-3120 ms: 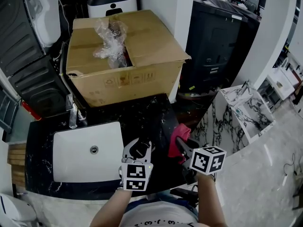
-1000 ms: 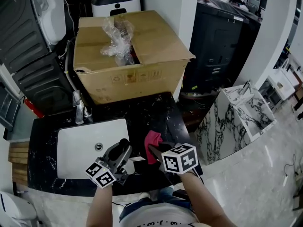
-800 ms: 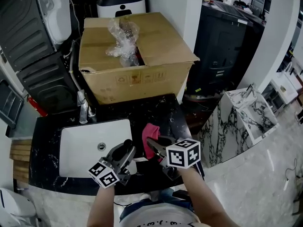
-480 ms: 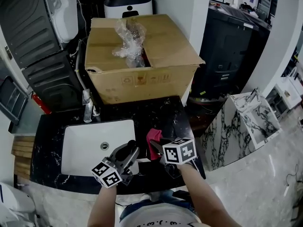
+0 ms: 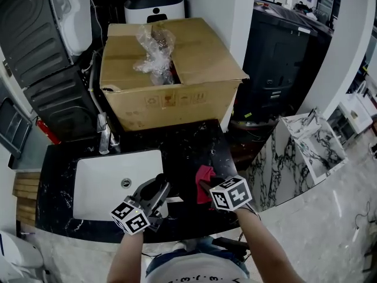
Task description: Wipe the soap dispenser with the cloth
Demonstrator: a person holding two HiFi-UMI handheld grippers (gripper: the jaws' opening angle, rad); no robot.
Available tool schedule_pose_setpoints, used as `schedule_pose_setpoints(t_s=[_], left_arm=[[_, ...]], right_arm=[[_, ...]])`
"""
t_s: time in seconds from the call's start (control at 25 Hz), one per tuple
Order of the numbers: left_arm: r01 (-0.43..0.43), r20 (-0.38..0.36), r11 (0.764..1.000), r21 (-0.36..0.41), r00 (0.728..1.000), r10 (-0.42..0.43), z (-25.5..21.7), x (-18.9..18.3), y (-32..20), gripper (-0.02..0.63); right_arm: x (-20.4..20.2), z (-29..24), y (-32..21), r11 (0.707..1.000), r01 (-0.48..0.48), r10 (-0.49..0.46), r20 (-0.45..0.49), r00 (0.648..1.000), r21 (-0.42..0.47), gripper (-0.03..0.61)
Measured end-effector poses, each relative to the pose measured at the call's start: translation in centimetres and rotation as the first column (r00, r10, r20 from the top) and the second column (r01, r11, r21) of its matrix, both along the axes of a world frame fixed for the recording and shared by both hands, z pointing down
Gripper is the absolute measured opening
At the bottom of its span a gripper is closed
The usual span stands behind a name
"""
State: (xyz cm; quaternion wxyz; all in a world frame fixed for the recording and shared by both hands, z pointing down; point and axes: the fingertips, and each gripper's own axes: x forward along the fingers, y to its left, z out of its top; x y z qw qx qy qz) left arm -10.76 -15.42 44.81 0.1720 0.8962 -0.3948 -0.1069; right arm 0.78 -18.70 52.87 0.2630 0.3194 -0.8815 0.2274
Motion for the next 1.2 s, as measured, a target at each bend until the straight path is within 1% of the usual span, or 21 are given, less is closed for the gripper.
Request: schedule_pose_setpoints(t_s=[0.12, 0.2, 0.28, 0.36, 0.44, 0.52, 0.64, 0.72, 0.84, 1.0, 1.08, 1.2], left_arm=[[0.003, 0.007, 1.0, -0.012, 1.0, -0.003, -0.1, 0.7, -0.1, 0.107], [0.002, 0.031, 1.0, -0.001, 1.0, -0.002, -0.1, 1.4, -0.3, 0.106], [0.006, 0.081, 1.0, 0.015, 0.997, -0.007, 0.0, 2.3, -0.4, 0.104], [0.009, 0.145, 1.0, 0.03, 0.989, -0.013, 0.1, 3.3, -0.6, 0.104], [0.01, 0.204, 0.999, 0.042, 0.979, -0.019, 0.3, 4.4, -0.8, 0.104], [0.014, 0.238, 0.999, 0.051, 0.971, -0.026, 0.4, 5.2, -1.1, 0.104], [0.035, 0.252, 0.997, 0.062, 0.966, -0.05, 0.4, 5.9, -1.7, 0.103], [0.051, 0.257, 0.996, 0.075, 0.964, -0.069, 0.4, 6.4, -2.0, 0.103], [0.054, 0.282, 0.994, 0.095, 0.956, -0.079, 0.6, 7.1, -2.2, 0.103], [0.027, 0.35, 0.993, 0.111, 0.934, -0.065, 0.8, 8.3, -1.9, 0.103], [0.031, 0.355, 0.993, 0.11, 0.933, -0.068, 0.8, 8.4, -1.9, 0.103], [0.028, 0.359, 0.994, 0.109, 0.931, -0.066, 0.9, 8.4, -2.0, 0.103]], right_arm=[[3.6, -1.6, -0.1, 0.996, 0.019, -0.019, -0.006, 1.0, 0.084, 0.051], [6.1, -2.7, -0.2, 0.991, 0.035, -0.031, -0.031, 0.999, 0.132, 0.049], [8.3, -3.8, -0.5, 0.985, 0.039, -0.03, -0.059, 0.998, 0.17, 0.051], [9.8, -5.2, -0.9, 0.979, 0.033, -0.021, -0.063, 0.998, 0.2, 0.051], [10.4, -7.0, -1.0, 0.971, 0.042, -0.03, -0.054, 0.998, 0.236, 0.051], [10.2, -8.9, -1.0, 0.956, 0.076, -0.061, -0.062, 0.996, 0.282, 0.051], [8.9, -11.3, -0.6, 0.924, 0.16, -0.133, -0.101, 0.986, 0.348, 0.051], [7.8, -12.4, -0.3, 0.899, 0.226, -0.193, -0.123, 0.973, 0.376, 0.051], [6.2, -13.5, 0.2, 0.851, 0.343, -0.299, -0.17, 0.939, 0.397, 0.051], [4.3, -14.6, 0.5, 0.779, 0.503, -0.432, -0.26, 0.863, 0.374, 0.051], [2.7, -15.1, 1.0, 0.752, 0.562, -0.5, -0.258, 0.827, 0.345, 0.051], [-0.3, -15.3, 2.4, 0.706, 0.634, -0.595, -0.221, 0.773, 0.317, 0.051]])
